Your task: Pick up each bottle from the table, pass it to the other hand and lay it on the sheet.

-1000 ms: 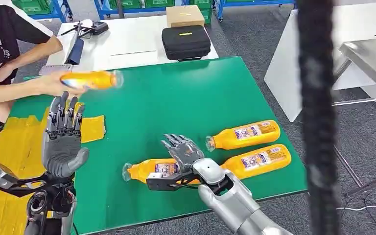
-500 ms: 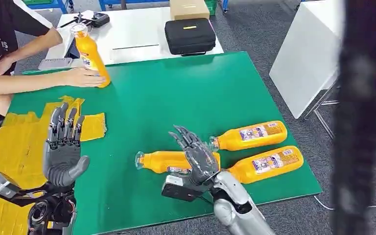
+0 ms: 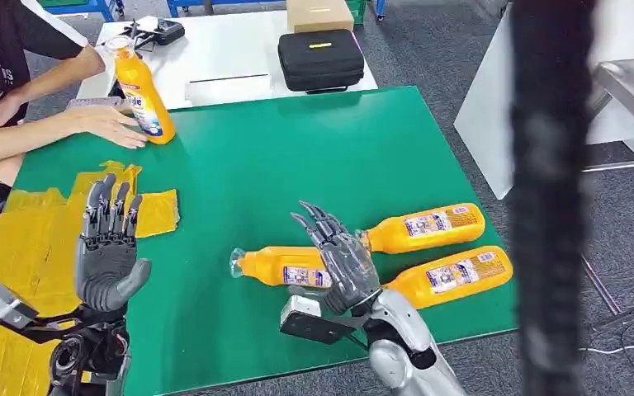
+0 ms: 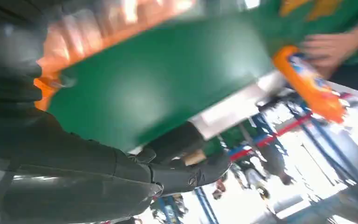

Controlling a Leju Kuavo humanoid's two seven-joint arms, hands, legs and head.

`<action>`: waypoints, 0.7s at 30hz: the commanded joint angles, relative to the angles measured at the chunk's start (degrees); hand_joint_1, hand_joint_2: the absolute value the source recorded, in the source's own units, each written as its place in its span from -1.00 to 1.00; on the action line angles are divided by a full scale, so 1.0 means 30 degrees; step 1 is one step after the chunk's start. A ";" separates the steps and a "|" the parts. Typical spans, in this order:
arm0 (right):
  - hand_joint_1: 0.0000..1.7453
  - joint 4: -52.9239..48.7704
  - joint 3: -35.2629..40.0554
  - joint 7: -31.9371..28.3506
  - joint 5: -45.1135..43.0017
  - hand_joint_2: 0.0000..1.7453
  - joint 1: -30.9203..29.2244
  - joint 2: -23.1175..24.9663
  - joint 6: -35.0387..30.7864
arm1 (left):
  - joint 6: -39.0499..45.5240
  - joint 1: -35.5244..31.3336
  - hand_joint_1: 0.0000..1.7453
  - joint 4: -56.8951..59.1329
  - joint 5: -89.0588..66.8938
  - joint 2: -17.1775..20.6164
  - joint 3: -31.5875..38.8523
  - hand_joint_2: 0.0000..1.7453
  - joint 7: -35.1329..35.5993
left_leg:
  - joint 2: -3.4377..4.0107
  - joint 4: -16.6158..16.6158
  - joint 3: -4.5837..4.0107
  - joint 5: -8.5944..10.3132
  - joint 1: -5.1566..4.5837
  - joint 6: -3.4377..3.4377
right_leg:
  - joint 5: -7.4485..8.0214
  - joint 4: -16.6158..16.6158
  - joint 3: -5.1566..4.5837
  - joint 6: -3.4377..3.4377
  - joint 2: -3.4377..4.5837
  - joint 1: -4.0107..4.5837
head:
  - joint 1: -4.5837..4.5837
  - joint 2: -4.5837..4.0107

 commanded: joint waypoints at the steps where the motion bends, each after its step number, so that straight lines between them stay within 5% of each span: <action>1: -1.00 0.3308 -0.0731 0.2422 0.2036 1.00 -0.0857 0.0001 0.1074 | 0.0085 -0.0658 -1.00 0.1411 -0.0055 0.0287 0.0127 1.00 -0.0034 | 0.0016 -0.0018 0.0053 -0.0013 0.0012 -0.0039 | -0.0009 -0.0023 0.0056 -0.0003 -0.0012 0.0013 | 0.0000 0.0000; 9: -1.00 0.7458 -0.0778 0.5823 0.6217 1.00 -0.2270 -0.0001 0.2392 | 0.0341 -0.0658 -1.00 0.1683 0.0195 0.0004 0.0248 1.00 0.0930 | 0.0027 -0.0021 0.0048 -0.0014 0.0011 -0.0040 | -0.0006 -0.0028 0.0053 0.0001 -0.0002 0.0010 | 0.0000 0.0000; 21: -1.00 1.2509 -0.0872 0.6487 0.7663 1.00 -0.3510 0.0611 0.3728 | 0.0443 -0.0805 -1.00 0.2227 0.0350 -0.0221 -0.0120 1.00 0.1559 | 0.0029 -0.0022 0.0106 -0.0032 0.0021 -0.0071 | -0.0026 -0.0031 0.0112 -0.0001 -0.0025 0.0022 | -0.0007 0.0000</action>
